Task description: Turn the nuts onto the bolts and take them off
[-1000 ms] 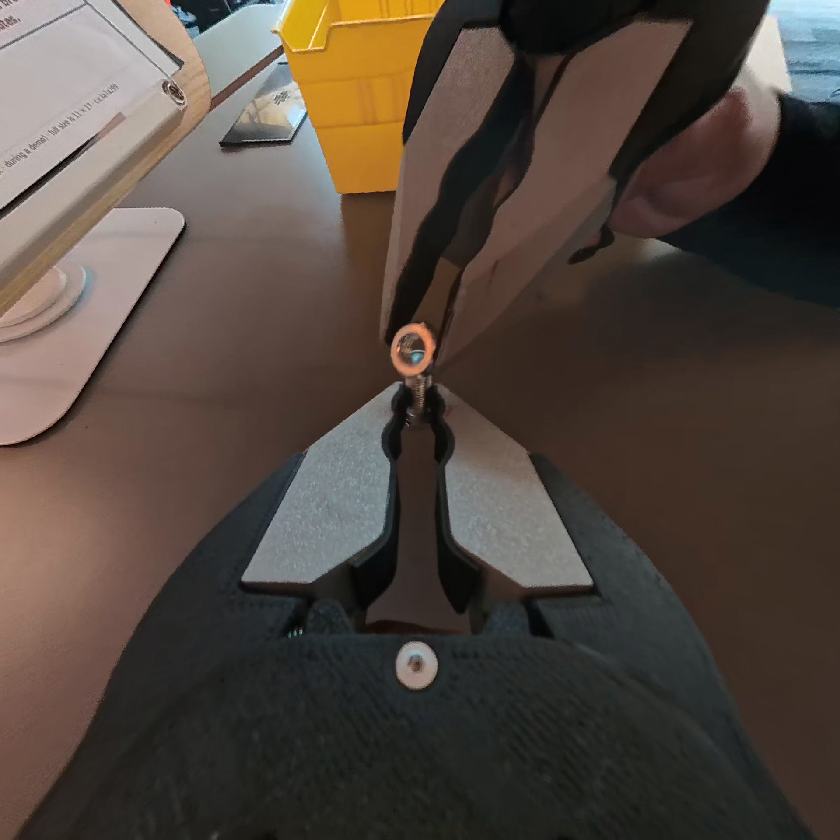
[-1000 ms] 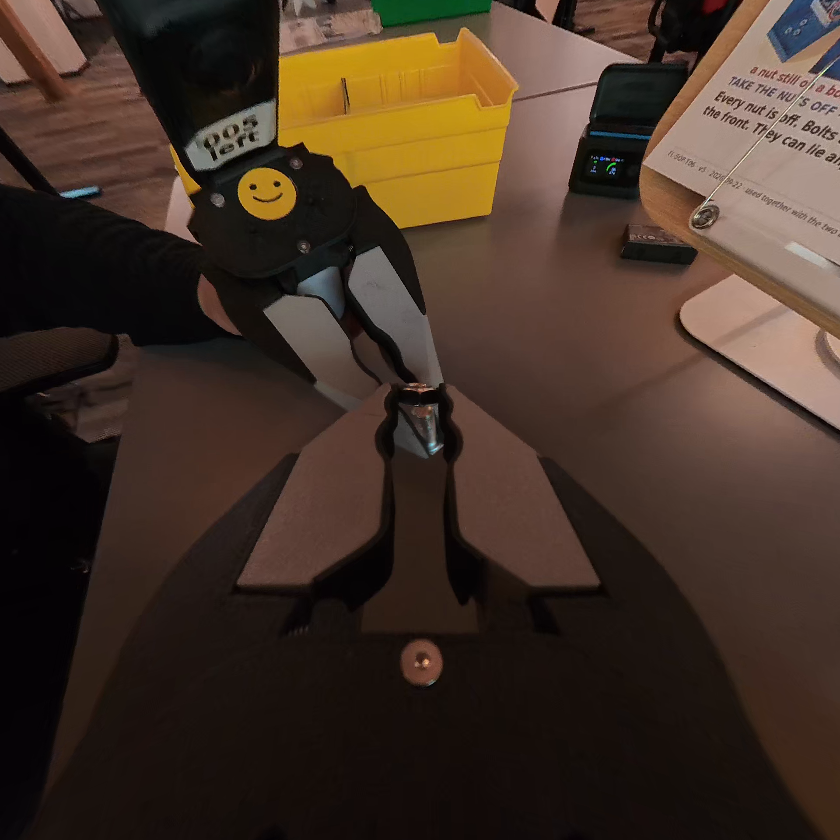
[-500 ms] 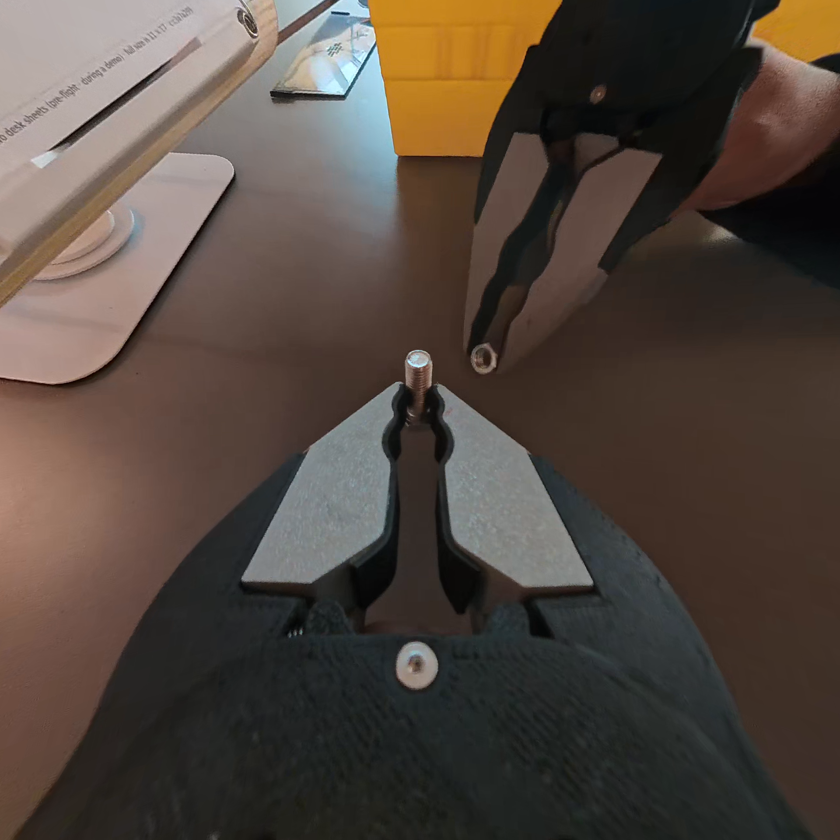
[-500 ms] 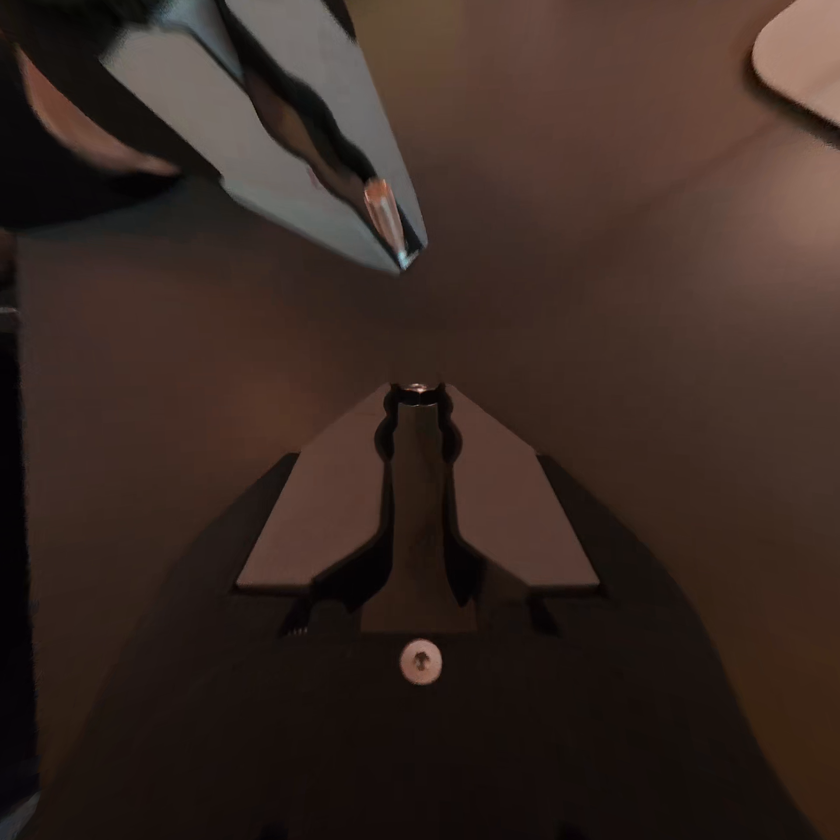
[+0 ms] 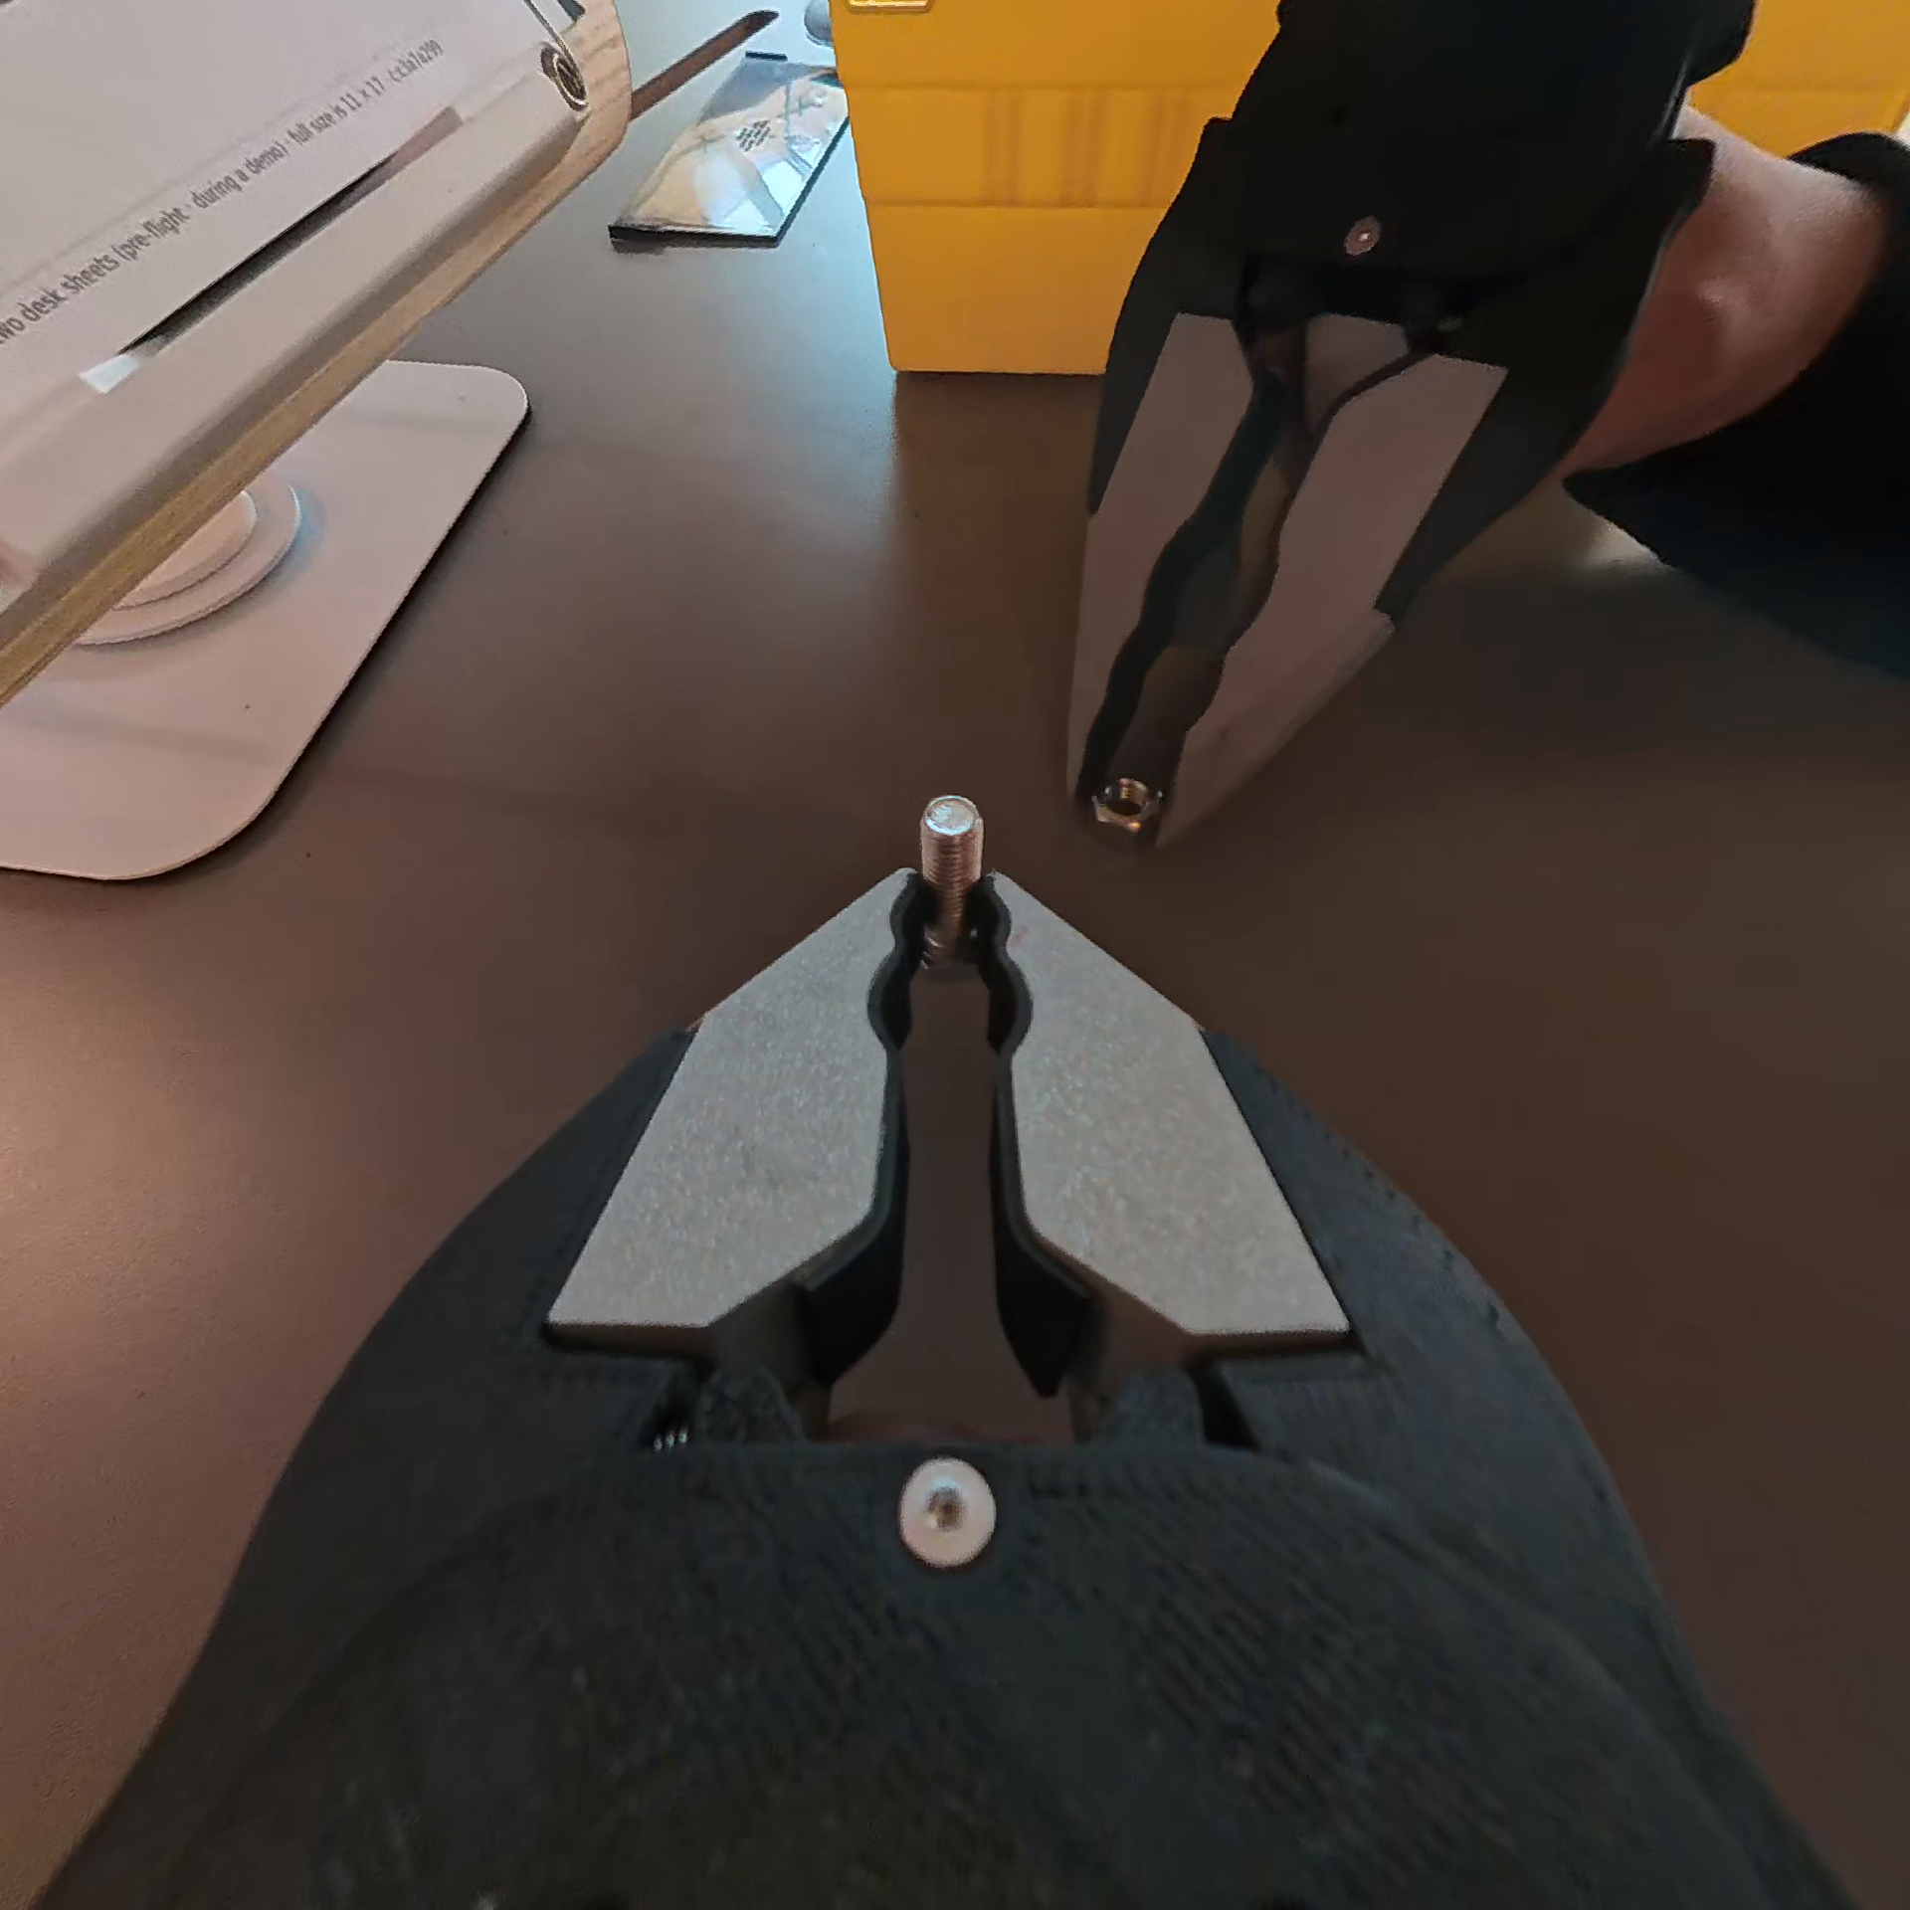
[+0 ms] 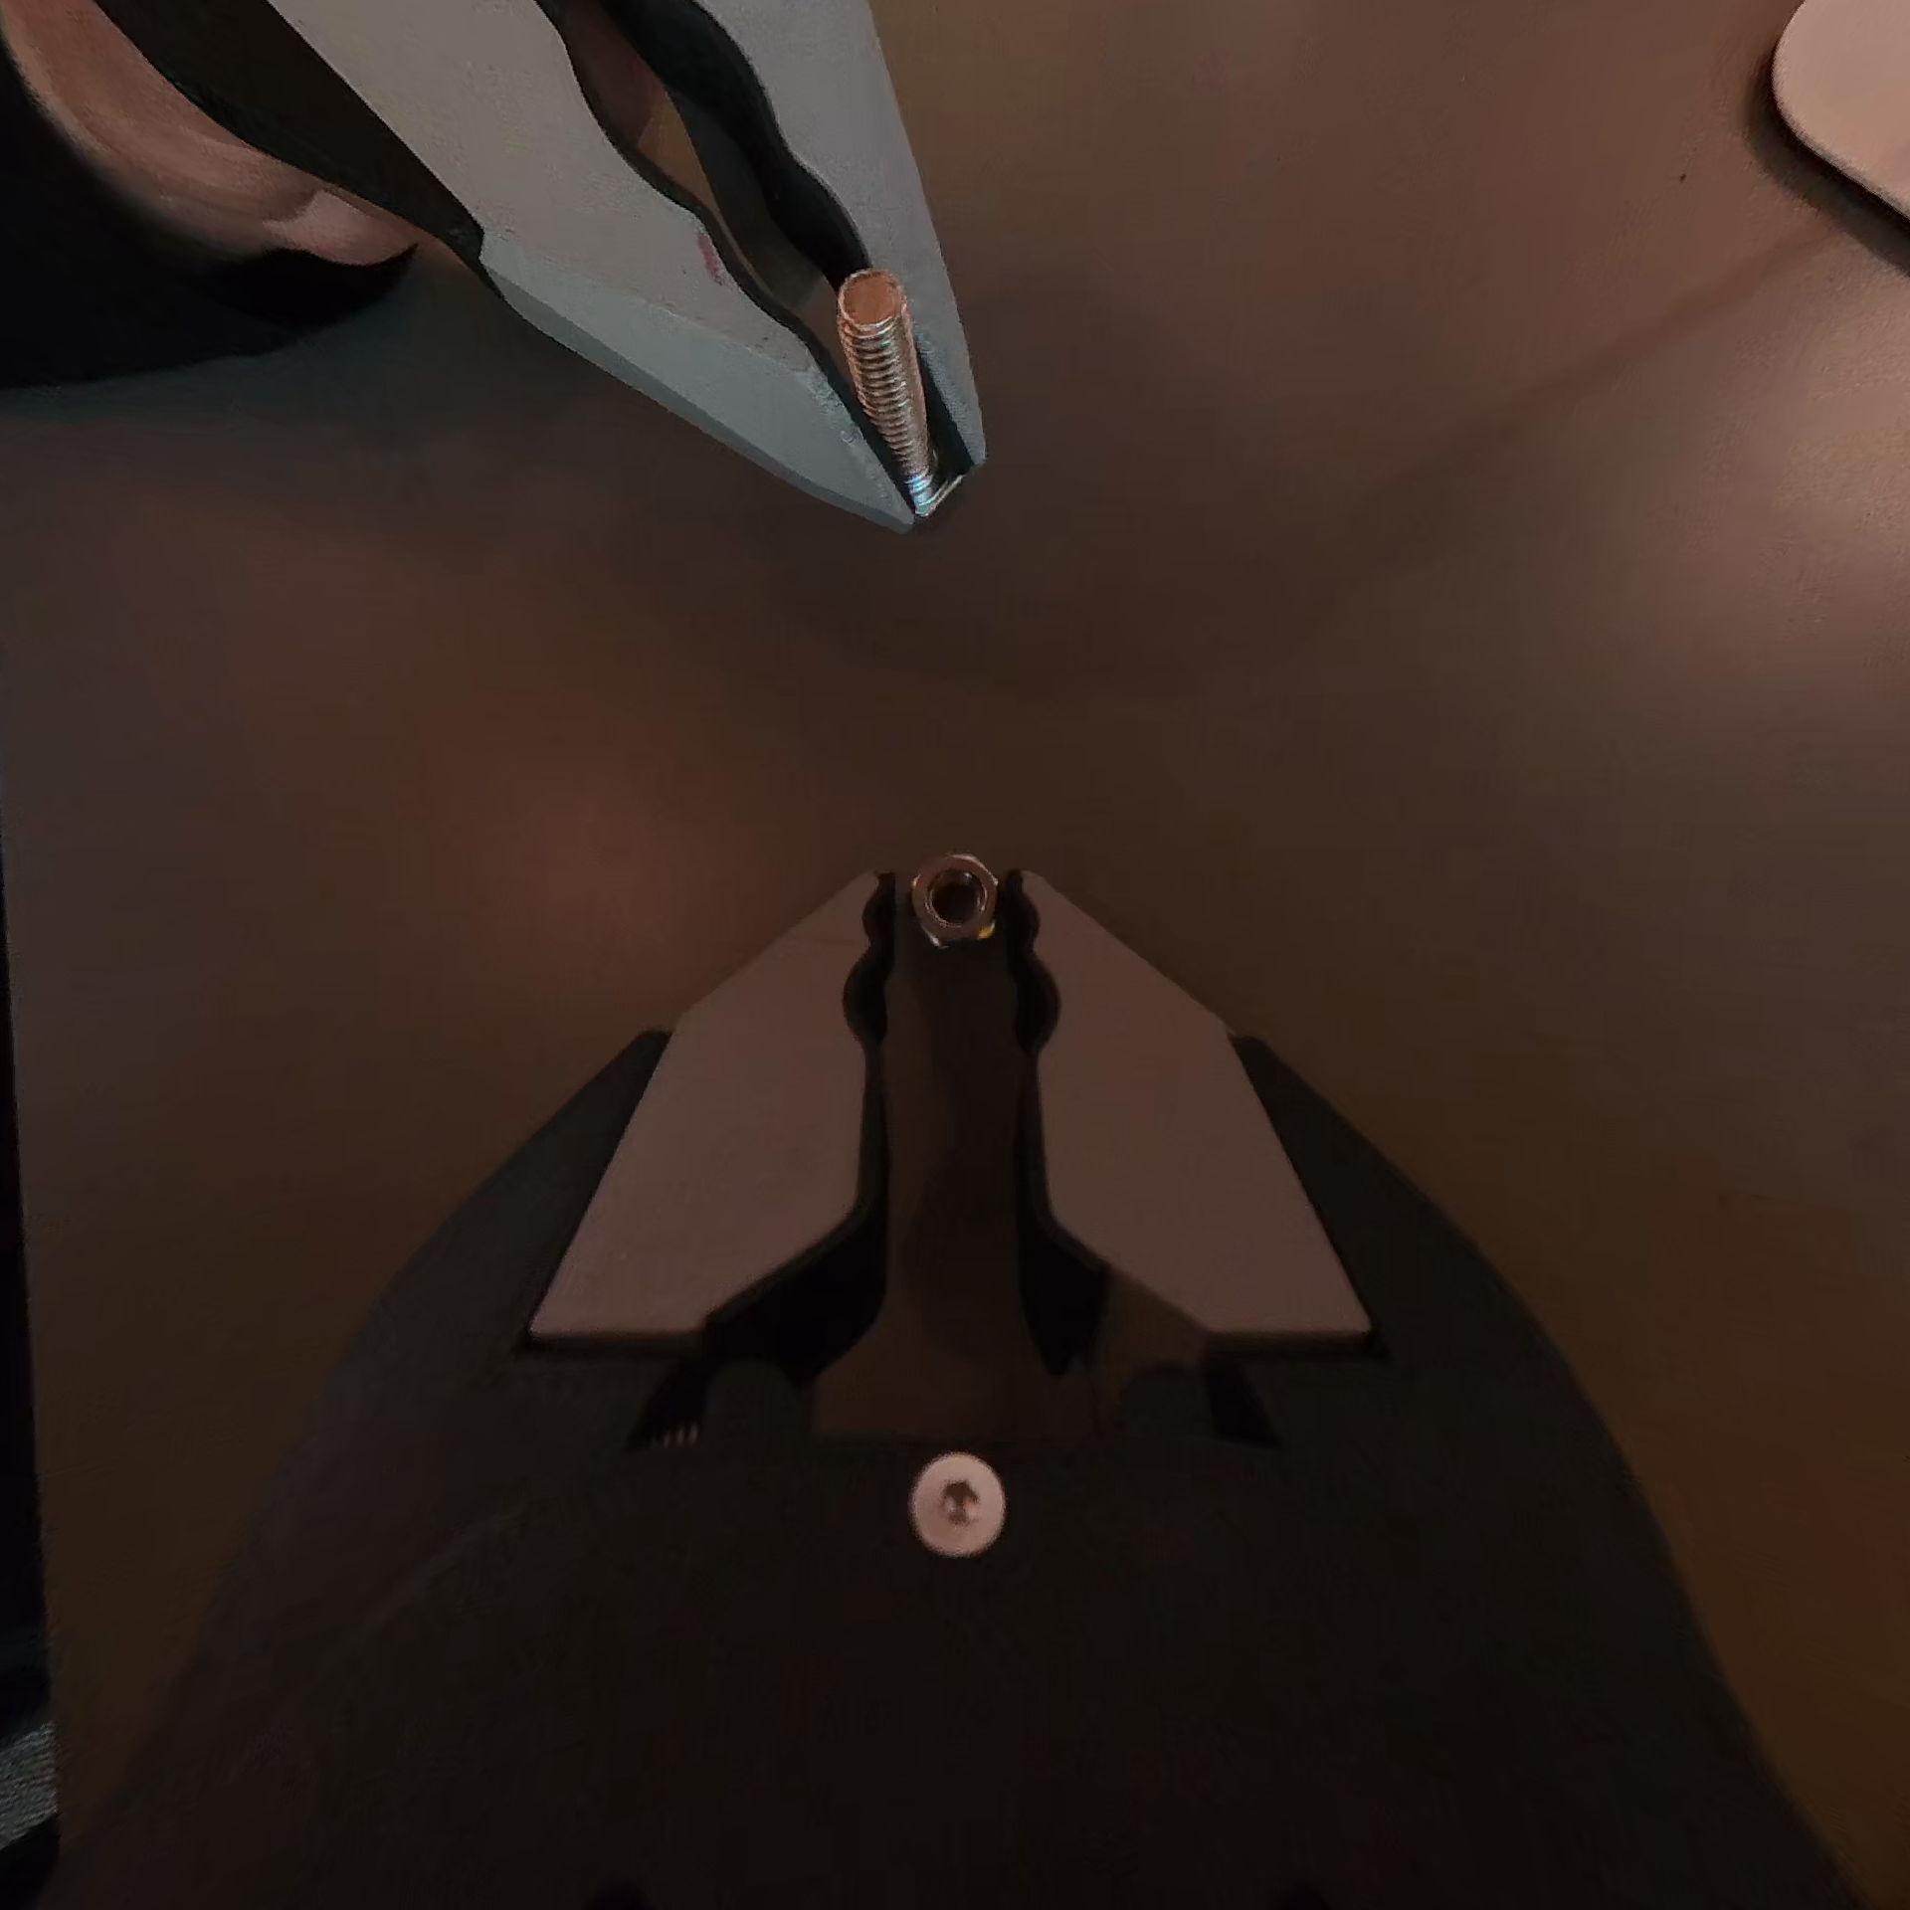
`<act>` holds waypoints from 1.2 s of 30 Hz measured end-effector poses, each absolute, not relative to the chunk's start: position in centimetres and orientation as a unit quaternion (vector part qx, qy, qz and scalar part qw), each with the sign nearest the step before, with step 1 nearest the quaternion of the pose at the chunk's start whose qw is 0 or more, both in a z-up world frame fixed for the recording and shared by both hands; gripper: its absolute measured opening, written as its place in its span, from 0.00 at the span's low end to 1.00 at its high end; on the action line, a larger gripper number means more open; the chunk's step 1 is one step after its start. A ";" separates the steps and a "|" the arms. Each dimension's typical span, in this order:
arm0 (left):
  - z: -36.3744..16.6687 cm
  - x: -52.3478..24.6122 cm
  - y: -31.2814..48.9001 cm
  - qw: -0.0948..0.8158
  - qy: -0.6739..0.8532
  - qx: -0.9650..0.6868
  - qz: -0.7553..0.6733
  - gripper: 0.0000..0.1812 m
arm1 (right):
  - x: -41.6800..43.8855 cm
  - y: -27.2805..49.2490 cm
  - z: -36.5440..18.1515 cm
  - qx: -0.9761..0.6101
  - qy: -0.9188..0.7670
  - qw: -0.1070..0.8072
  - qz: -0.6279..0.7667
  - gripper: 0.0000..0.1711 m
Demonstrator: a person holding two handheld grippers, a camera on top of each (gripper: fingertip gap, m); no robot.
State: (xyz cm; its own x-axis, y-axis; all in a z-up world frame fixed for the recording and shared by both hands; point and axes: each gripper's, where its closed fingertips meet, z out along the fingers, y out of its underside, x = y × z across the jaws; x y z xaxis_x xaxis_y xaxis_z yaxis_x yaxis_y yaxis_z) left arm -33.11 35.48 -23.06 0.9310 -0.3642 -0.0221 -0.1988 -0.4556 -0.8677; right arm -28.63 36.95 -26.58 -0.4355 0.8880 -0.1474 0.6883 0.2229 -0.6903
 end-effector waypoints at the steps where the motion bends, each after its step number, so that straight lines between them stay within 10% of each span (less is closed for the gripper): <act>1: -23.1 -33.1 35.5 0.495 0.167 -0.849 -0.084 0.04 | -28.6 37.1 -26.6 -0.512 -0.770 0.144 0.352 0.10; 36: -23.1 -32.7 35.4 0.493 0.174 -0.848 -0.087 0.04 | -28.0 36.9 -26.1 -0.454 -0.806 0.184 0.333 0.10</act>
